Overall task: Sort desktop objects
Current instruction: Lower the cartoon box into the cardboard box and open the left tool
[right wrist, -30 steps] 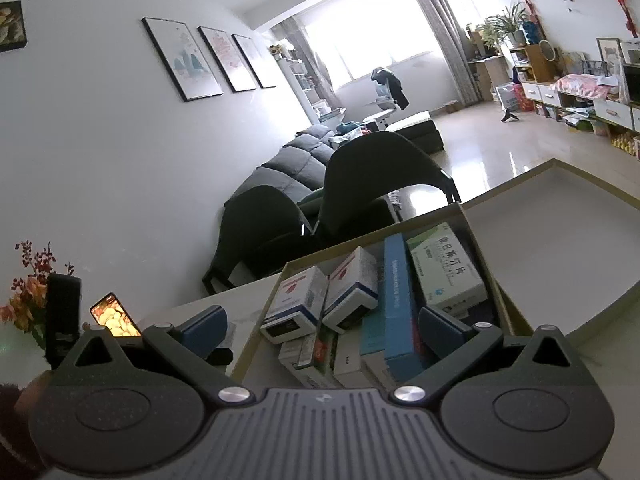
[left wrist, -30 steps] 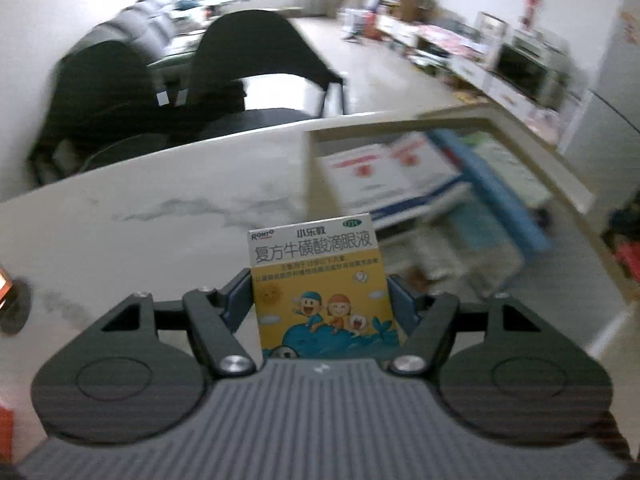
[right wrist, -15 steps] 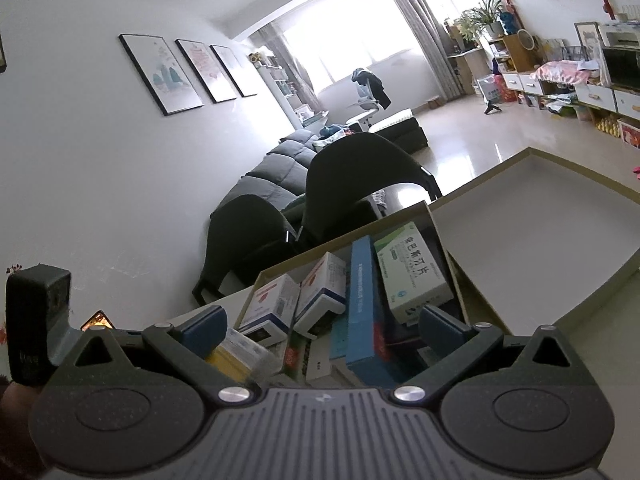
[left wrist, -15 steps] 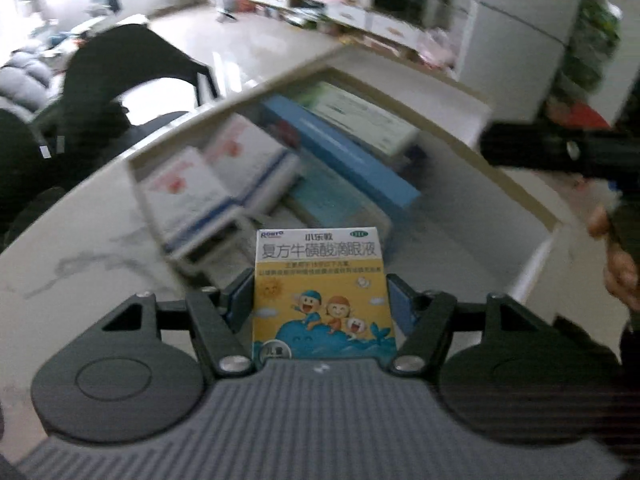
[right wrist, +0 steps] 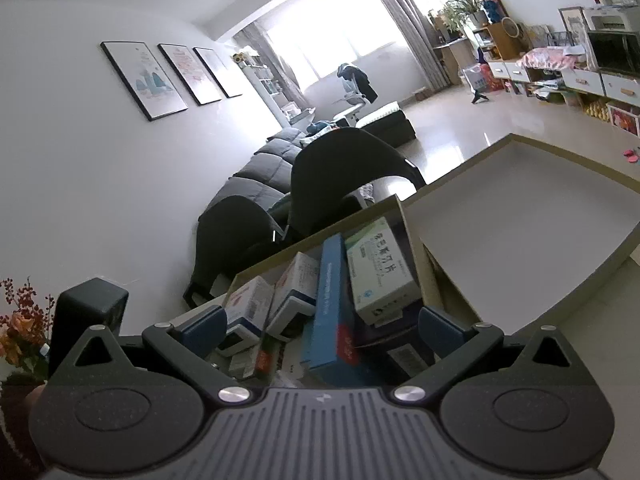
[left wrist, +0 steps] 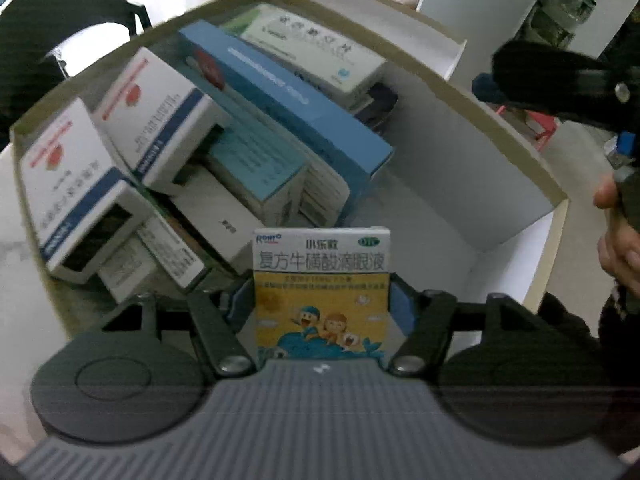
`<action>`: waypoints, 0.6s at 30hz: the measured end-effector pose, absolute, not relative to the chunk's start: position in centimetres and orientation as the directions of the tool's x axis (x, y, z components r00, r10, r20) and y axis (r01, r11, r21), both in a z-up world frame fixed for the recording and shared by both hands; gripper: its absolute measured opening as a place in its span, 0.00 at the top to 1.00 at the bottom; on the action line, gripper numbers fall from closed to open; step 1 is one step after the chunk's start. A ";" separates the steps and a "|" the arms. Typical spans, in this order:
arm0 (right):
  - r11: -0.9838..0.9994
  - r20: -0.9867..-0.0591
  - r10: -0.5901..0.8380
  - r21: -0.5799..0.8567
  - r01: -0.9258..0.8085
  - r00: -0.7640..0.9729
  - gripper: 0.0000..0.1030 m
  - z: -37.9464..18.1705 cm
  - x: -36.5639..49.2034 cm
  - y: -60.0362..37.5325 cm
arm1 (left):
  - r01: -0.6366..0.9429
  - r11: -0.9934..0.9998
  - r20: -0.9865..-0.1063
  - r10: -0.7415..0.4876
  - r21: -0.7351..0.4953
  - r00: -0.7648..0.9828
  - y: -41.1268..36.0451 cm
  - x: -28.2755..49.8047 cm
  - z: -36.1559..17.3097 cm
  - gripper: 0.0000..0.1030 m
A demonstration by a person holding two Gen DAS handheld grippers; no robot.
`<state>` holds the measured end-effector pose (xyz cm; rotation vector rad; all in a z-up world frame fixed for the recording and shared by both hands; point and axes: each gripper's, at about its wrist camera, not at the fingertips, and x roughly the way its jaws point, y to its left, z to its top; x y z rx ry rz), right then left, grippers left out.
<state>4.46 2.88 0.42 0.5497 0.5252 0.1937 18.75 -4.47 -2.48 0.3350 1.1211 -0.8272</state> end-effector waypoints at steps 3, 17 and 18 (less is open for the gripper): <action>0.835 -0.429 0.310 0.549 -0.028 0.848 0.01 0.1 4.9 2.5 | 0.740 0.653 -0.897 -0.410 -0.159 0.168 -5.0 18.8 -3.1 0.35; 0.827 -0.446 0.316 0.562 -0.013 0.837 0.01 -0.7 6.0 1.8 | 0.789 0.596 -0.918 -0.381 -0.149 0.115 -7.1 17.6 -4.4 0.35; 0.827 -0.446 0.316 0.562 -0.013 0.837 0.01 -0.7 6.0 1.8 | 0.789 0.597 -0.918 -0.379 -0.148 0.115 -7.1 17.6 -4.4 0.35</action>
